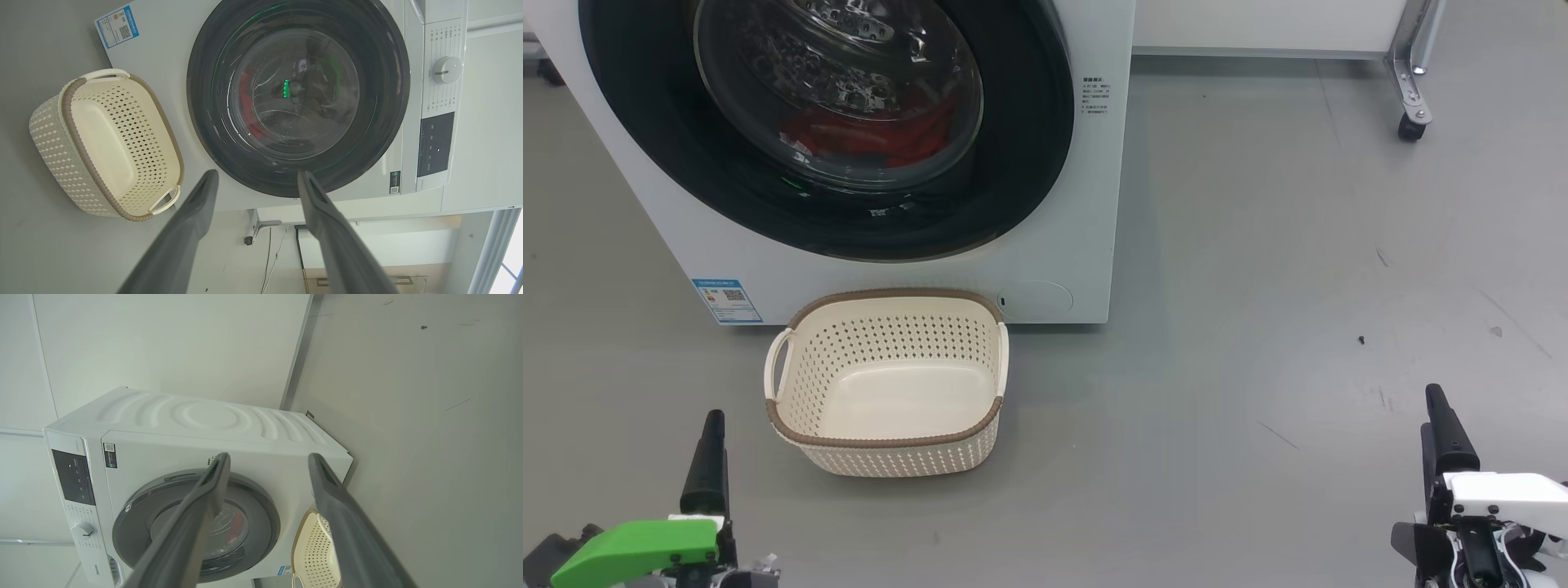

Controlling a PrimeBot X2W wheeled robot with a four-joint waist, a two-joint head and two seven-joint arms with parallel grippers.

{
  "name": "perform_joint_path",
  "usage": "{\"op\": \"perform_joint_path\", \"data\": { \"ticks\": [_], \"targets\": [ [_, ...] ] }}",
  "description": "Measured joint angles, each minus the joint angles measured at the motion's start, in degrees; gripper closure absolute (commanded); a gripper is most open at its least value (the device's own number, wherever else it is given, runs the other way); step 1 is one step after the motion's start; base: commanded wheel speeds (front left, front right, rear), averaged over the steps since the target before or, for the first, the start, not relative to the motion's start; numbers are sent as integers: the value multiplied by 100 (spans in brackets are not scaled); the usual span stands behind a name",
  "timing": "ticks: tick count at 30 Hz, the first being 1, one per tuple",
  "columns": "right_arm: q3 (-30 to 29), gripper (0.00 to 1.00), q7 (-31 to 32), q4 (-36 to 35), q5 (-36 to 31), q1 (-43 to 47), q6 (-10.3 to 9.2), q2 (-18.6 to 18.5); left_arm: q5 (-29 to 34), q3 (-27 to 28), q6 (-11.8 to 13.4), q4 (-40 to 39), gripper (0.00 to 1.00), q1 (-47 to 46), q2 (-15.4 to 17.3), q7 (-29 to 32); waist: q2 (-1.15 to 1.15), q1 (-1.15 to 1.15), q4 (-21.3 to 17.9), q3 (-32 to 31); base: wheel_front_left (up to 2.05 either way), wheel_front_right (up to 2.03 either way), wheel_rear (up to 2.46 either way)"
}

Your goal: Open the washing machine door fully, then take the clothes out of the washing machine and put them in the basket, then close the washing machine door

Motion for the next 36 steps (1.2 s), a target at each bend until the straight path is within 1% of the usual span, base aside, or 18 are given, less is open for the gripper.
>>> {"op": "perform_joint_path", "data": {
  "ticks": [8, 16, 19, 28, 29, 34, 36],
  "targets": [
    [-21, 0, -178, -256, -318, -10, 0, -13, 152, 29, 0, -221, 0, -1, 2, -174, 0, 0, 8, 2, 0, 0, 0],
    [-9, 0, -326, -528, -862, -20, 0, -21, 749, 52, 0, -526, 0, -16, 5, -348, 0, 0, 23, 3, 0, 0, 0],
    [18, 0, -391, -626, -1139, -29, 0, -25, 858, 49, 0, -598, 0, -20, 8, -403, 0, 0, 29, 2, 0, 0, 0],
    [214, 0, -565, -894, -2101, -56, 1, -52, 1686, -26, -1, -902, 0, -23, 13, -584, 0, 0, 42, 4, 0, 0, 0],
    [261, 0, -610, -933, -2302, -56, 1, -54, 1911, -58, -1, -954, 0, -23, 14, -633, 0, 0, 44, 5, 0, 0, 0],
    [380, 0, -702, -1022, -2762, -55, 1, -59, 2365, -155, -1, -1101, 0, -24, 18, -706, 0, 0, 49, 9, 0, 0, 0],
    [426, 0, -745, -1053, -2962, -55, 1, -63, 2642, -169, -1, -1115, 0, -24, 20, -766, 0, 0, 51, 12, 0, 0, 0]
  ]
}}
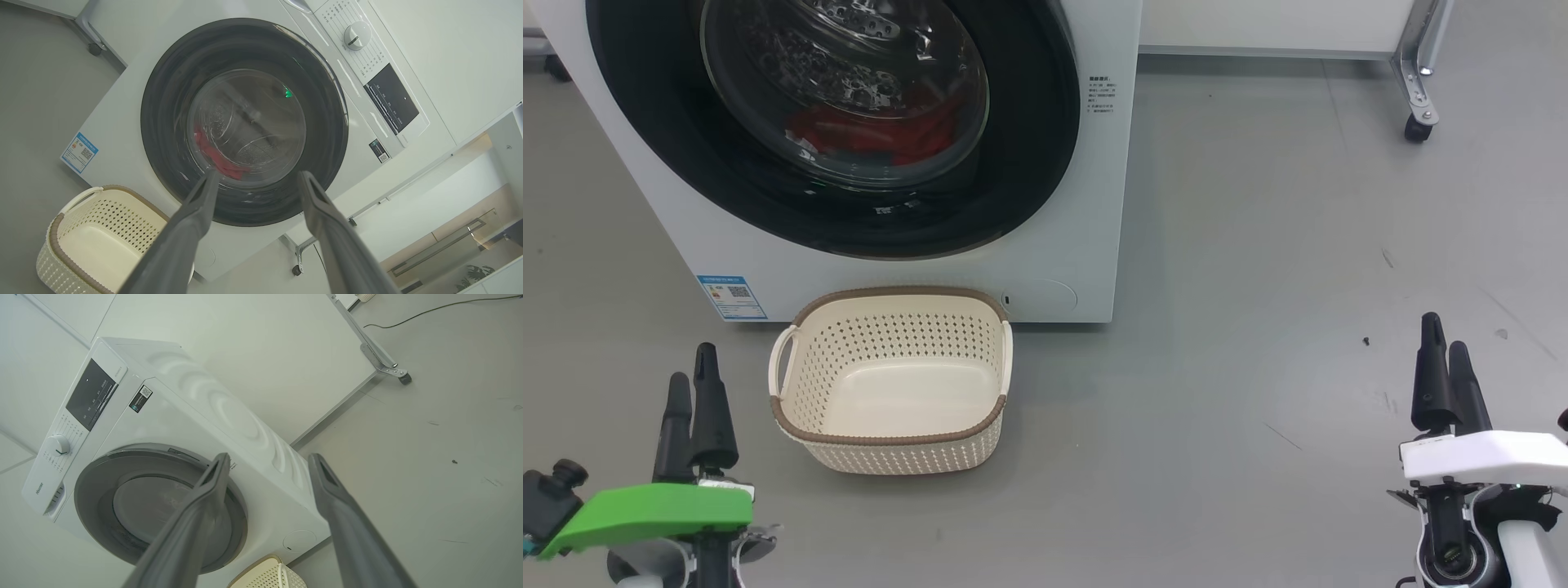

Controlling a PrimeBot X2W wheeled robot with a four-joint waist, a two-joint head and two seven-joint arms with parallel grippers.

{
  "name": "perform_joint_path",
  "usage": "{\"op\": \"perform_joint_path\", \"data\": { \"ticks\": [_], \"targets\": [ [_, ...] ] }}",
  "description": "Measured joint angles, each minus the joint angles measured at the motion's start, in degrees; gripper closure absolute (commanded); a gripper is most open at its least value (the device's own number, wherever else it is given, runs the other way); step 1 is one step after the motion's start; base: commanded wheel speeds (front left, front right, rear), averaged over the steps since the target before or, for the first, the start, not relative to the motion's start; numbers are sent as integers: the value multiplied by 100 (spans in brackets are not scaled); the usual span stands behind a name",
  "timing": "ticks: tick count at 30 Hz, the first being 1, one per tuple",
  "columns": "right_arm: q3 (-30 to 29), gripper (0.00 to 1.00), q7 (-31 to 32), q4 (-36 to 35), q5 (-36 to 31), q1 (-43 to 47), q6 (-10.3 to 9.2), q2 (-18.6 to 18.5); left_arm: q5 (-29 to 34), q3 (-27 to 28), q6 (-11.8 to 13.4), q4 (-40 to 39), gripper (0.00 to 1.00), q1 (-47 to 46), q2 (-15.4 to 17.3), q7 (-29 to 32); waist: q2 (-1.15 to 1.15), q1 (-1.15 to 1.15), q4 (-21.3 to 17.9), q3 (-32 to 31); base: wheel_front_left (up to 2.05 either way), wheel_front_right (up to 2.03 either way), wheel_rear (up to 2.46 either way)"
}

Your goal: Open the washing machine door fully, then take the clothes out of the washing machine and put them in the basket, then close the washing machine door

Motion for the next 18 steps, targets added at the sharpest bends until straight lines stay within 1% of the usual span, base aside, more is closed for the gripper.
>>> {"op": "perform_joint_path", "data": {
  "ticks": [6, 8, 10, 13, 17, 18],
  "targets": [
    [135, 0, -111, -67, -606, 1, -11, -8, 699, -120, 0, -84, 0, 1, 10, -113, 0, 0, 4, 11, 0, 0, 0],
    [164, 0, -154, -75, -794, 2, -59, -12, 966, -185, 0, -116, 0, 2, 10, -166, 0, 0, 5, 14, 0, 0, 0],
    [182, 0, -197, -75, -1007, 6, -65, -15, 1146, -209, 0, -156, 0, 2, 11, -194, 0, 0, 5, 16, 0, 0, 0],
    [234, 0, -257, -77, -1324, 9, -141, -25, 1535, -237, 0, -189, 0, 2, 24, -253, 0, 0, 7, 19, 0, 0, 0],
    [338, 0, -324, -80, -1756, 12, -165, -29, 2042, -328, 0, -212, 0, 4, 33, -346, 0, 0, 8, 22, 0, 0, 0],
    [359, 0, -353, -80, -1876, 13, -203, -30, 2178, -361, 0, -215, 0, 4, 37, -355, 0, 0, 8, 23, 0, 0, 0]
  ]
}}
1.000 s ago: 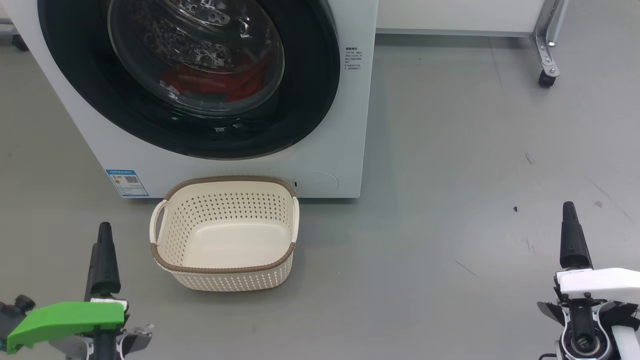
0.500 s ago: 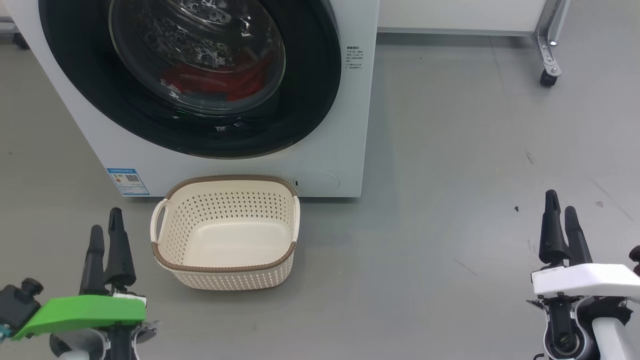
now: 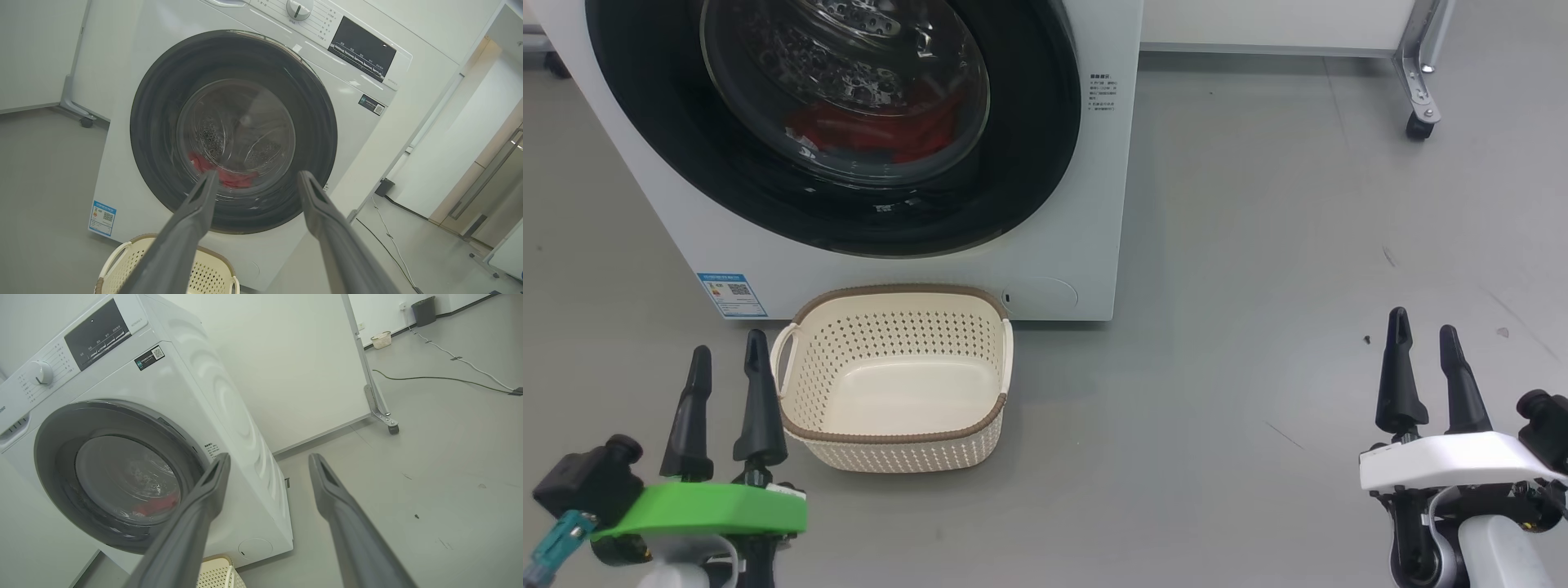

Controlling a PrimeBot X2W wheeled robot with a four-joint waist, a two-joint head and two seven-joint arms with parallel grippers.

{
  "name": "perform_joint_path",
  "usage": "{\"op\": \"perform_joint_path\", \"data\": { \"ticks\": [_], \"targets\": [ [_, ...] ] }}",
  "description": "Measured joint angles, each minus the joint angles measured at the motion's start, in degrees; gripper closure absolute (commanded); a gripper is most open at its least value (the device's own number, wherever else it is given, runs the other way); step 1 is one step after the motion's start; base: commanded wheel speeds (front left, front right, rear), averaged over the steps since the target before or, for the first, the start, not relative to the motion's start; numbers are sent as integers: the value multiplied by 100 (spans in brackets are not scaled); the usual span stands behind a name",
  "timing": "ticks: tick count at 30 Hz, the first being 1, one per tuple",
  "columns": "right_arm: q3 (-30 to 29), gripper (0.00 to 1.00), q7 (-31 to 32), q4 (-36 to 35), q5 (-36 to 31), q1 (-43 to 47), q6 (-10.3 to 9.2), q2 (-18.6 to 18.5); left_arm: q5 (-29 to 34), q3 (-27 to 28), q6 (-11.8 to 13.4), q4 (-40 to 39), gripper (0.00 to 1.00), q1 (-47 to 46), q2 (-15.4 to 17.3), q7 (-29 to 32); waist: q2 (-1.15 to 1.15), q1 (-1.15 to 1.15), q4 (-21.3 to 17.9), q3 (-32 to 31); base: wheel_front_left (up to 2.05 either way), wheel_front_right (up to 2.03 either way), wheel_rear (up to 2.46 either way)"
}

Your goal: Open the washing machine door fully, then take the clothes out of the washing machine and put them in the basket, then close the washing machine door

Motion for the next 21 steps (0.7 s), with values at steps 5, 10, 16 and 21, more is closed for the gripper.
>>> {"op": "perform_joint_path", "data": {
  "ticks": [5, 10, 16, 21],
  "targets": [
    [127, 0, -100, 3, -508, 4, -54, -5, 708, -155, 0, 30, 0, 8, 9, -91, 0, 0, -3, 1, 0, 0, 0],
    [218, 0, -204, 58, -928, 15, -142, -12, 1188, -287, 26, 45, 0, 18, 21, -211, 0, 0, -12, -5, 0, 0, 0],
    [358, 0, -290, 230, -1392, 49, -234, -21, 1869, -456, 83, 91, 0, 35, 29, -297, 0, 0, -27, -17, 0, 0, 0],
    [485, 0, -359, 354, -1814, 56, -318, -30, 2320, -594, 229, 296, 0, 91, 45, -403, 0, 0, -40, -30, 0, 0, 0]
  ]
}}
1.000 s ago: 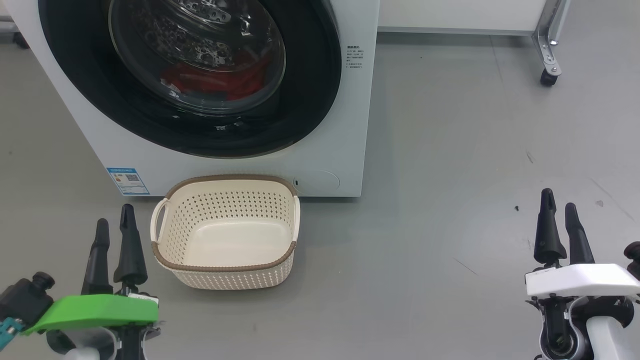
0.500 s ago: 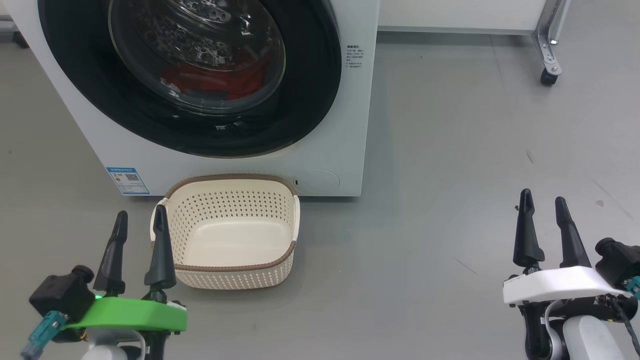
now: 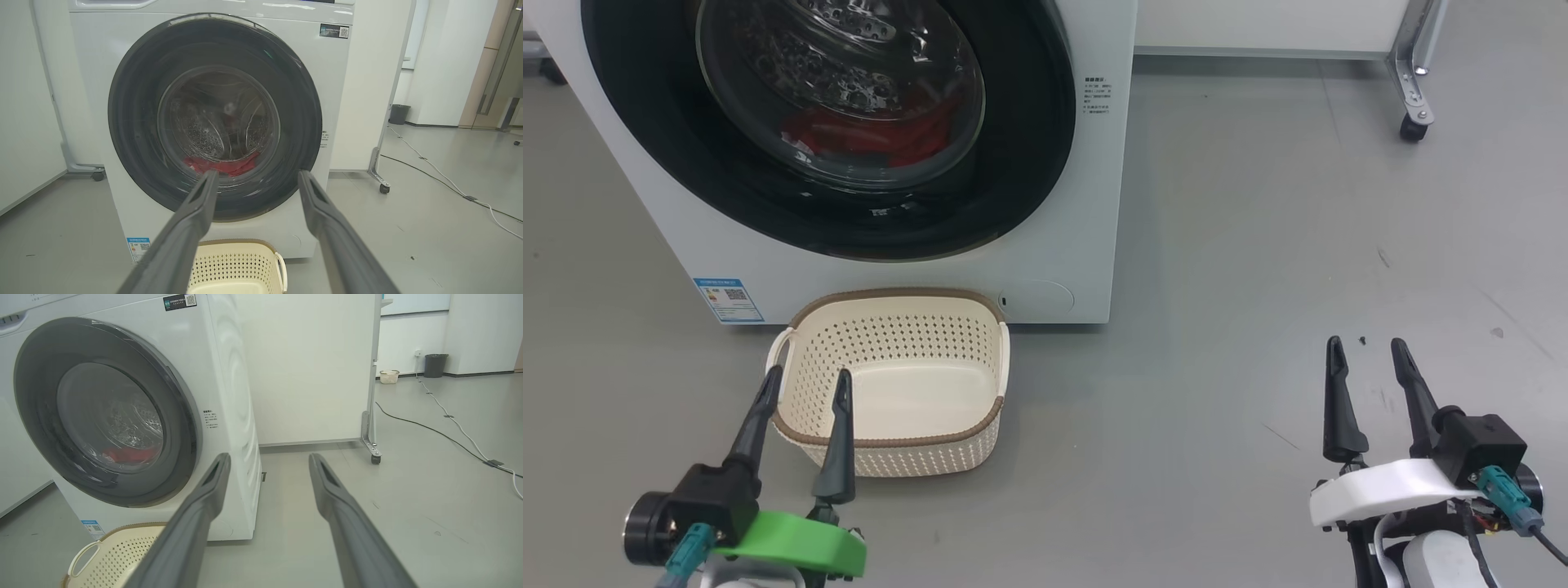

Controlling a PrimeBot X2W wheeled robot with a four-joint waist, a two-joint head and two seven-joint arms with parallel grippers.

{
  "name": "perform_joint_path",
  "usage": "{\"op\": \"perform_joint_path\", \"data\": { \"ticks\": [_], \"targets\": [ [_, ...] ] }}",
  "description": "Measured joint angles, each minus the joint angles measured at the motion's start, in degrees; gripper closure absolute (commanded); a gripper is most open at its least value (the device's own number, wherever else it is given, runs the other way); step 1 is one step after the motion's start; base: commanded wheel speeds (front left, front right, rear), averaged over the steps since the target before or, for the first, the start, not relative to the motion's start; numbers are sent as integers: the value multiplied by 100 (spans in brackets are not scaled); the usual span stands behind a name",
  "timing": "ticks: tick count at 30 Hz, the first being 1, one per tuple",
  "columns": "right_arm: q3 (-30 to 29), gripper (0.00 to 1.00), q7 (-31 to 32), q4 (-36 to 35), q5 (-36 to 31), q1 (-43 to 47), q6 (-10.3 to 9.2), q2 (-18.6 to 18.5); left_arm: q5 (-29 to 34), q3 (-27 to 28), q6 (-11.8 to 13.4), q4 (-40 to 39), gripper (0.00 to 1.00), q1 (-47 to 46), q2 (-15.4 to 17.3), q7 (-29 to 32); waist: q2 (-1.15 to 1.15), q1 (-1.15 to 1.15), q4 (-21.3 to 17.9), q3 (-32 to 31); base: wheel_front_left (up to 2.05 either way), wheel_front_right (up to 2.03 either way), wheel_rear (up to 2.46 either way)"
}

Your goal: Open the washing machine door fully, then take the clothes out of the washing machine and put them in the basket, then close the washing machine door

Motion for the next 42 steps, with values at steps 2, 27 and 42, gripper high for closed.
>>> {"op": "perform_joint_path", "data": {
  "ticks": [2, 27, 42],
  "targets": [
    [21, 0, 0, 68, -24, 1, -38, 0, 71, -31, 48, 103, 0, 46, 1, -5, 0, 0, -6, -6, 0, 0, 0],
    [191, 0, 35, 567, 86, -9, -146, -13, -38, -216, 400, 739, 0, 93, 11, -5, 0, 0, -49, -2, 0, 0, 0],
    [225, 0, 34, 702, 124, -49, -193, -14, -42, -243, 463, 797, 0, 70, 11, -5, 0, 0, -36, 7, 0, 0, 0]
  ]
}}
